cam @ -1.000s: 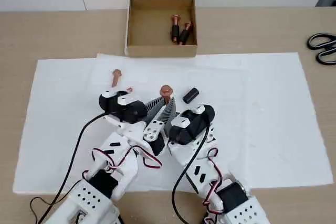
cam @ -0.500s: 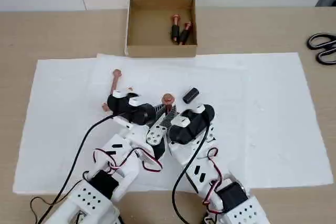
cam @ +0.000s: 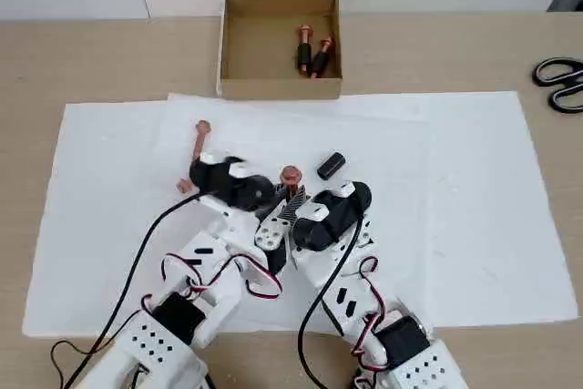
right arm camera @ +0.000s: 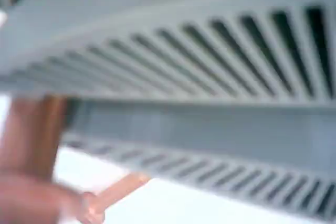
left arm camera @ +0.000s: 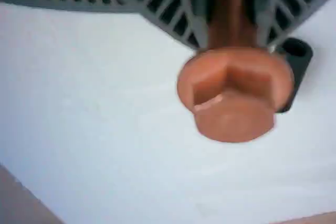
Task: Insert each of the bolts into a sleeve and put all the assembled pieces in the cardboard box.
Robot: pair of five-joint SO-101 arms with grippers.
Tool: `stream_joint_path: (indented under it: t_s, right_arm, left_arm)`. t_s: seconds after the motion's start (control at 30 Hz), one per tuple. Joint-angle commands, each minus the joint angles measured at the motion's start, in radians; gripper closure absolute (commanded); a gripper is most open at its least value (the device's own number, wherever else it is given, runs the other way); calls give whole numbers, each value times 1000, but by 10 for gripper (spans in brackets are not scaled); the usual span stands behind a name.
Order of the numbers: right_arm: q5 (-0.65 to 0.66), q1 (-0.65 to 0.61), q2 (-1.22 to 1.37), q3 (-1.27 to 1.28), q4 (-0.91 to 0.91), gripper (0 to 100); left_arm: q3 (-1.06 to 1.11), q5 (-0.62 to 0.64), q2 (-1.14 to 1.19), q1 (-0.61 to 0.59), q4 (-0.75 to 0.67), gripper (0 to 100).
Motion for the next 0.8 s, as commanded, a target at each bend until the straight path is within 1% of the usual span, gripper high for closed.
stream_joint_path:
  t_s: [0.0, 0.4, 0.47, 0.57, 0.63, 0.77]
  right_arm:
    - [-9, 1, -24, 2, -22, 995]
    - [-9, 1, -24, 2, -22, 995]
    - [-9, 1, -24, 2, -22, 995]
    - [-9, 1, -24, 2, -22, 995]
    - [-9, 1, -24, 2, -22, 995]
    - [-9, 1, -24, 2, -22, 995]
  left_arm:
    - [-70, -11, 3, -11, 135, 995]
    - [-71, -15, 3, -9, 166, 991]
    - [-71, -15, 3, -9, 180, 962]
    - [-73, -15, 3, -9, 199, 882]
    - [-73, -14, 3, -9, 199, 848]
    - [-76, -14, 3, -9, 196, 848]
